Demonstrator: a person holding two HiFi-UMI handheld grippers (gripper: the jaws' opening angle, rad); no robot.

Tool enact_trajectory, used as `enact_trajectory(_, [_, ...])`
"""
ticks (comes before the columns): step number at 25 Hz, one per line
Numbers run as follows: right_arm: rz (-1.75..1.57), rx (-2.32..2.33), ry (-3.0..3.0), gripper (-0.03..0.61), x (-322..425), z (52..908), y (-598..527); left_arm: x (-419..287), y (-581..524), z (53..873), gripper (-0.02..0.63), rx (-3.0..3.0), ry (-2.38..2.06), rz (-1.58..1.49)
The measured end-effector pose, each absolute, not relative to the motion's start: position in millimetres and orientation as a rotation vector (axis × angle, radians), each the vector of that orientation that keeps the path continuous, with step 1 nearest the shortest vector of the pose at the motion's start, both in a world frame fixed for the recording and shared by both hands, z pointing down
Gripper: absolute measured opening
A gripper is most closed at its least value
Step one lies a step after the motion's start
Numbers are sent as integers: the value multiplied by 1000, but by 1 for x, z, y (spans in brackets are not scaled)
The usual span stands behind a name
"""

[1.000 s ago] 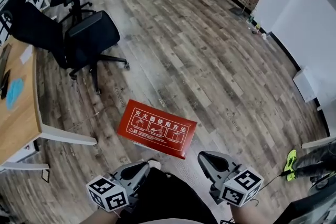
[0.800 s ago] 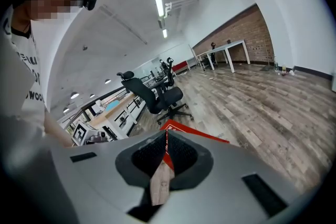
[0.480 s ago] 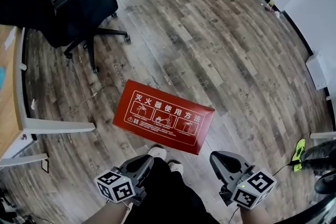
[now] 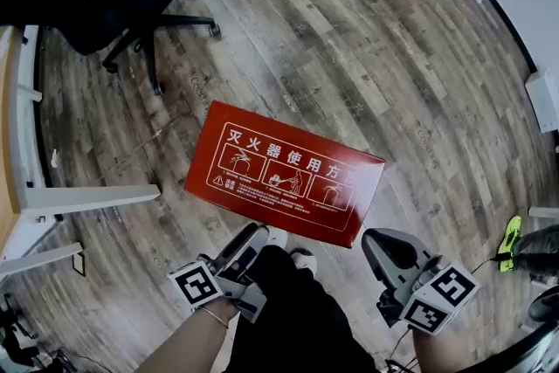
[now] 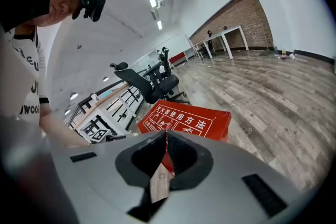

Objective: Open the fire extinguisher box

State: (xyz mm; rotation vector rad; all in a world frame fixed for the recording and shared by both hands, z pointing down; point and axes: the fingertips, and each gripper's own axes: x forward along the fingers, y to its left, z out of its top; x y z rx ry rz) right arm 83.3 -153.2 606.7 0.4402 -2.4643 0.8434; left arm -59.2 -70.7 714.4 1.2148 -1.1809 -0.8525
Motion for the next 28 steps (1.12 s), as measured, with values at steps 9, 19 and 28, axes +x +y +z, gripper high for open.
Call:
enact_trajectory(9, [838,485,-2463,11,92,625,-158,-60,-91,739,284,1228,-1109,-960])
enact_trajectory(19, [849,526,-2470,11,98,631,-154,-70,-115,717,282,1304,-1083,-1086])
enact_trajectory(28, [880,574,-2492,11,92,592,-168,-74,-119,667,245,1344,-1001,-1111])
